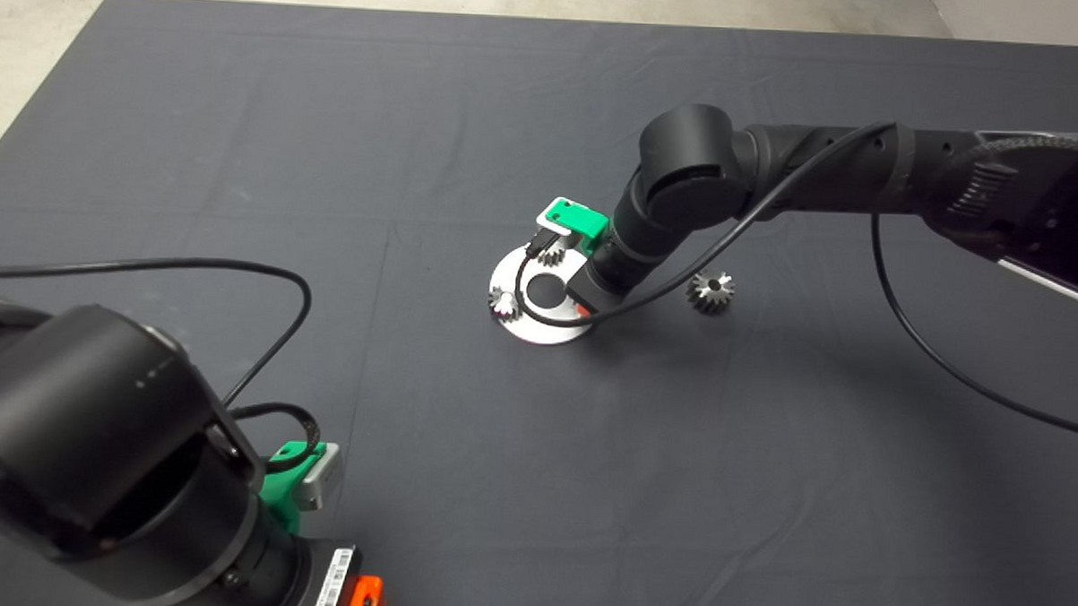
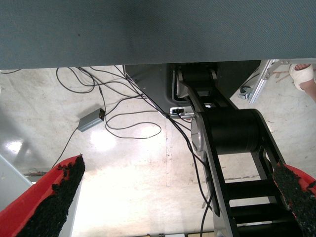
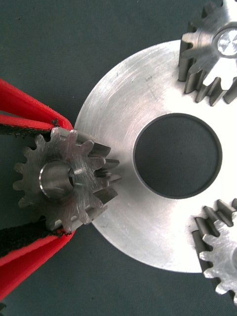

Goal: Remove an incorrectly installed larger gear and replace it with the correct smaller gear

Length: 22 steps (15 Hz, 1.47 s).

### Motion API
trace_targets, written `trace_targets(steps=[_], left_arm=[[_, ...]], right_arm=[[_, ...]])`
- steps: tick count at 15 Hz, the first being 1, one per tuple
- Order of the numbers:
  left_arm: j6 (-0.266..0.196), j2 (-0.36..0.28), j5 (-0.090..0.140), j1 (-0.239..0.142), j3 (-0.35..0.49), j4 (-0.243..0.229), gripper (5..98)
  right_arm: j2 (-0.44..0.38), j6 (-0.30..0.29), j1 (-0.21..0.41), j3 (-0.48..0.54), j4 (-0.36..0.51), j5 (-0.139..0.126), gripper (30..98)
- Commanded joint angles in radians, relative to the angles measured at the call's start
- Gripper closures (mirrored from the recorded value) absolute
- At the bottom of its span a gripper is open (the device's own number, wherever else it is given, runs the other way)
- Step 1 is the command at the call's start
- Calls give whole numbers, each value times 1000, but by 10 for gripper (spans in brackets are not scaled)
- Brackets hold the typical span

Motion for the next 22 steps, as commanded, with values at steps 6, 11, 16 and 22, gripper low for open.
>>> trace_targets(steps=[6, 11, 16, 22], left_arm=[[1, 0, 4, -7, 18, -16, 54], [1, 0, 4, -7, 18, -16, 54], [3, 0, 4, -7, 19, -16, 54], [3, 0, 4, -7, 18, -16, 54]], right_arm=[[1, 3, -6, 5, 37, 39, 901], [-1, 0, -7, 4, 39, 33, 901], [-4, -3, -37, -3, 36, 29, 901], [-35, -5, -27, 14, 84, 21, 901]])
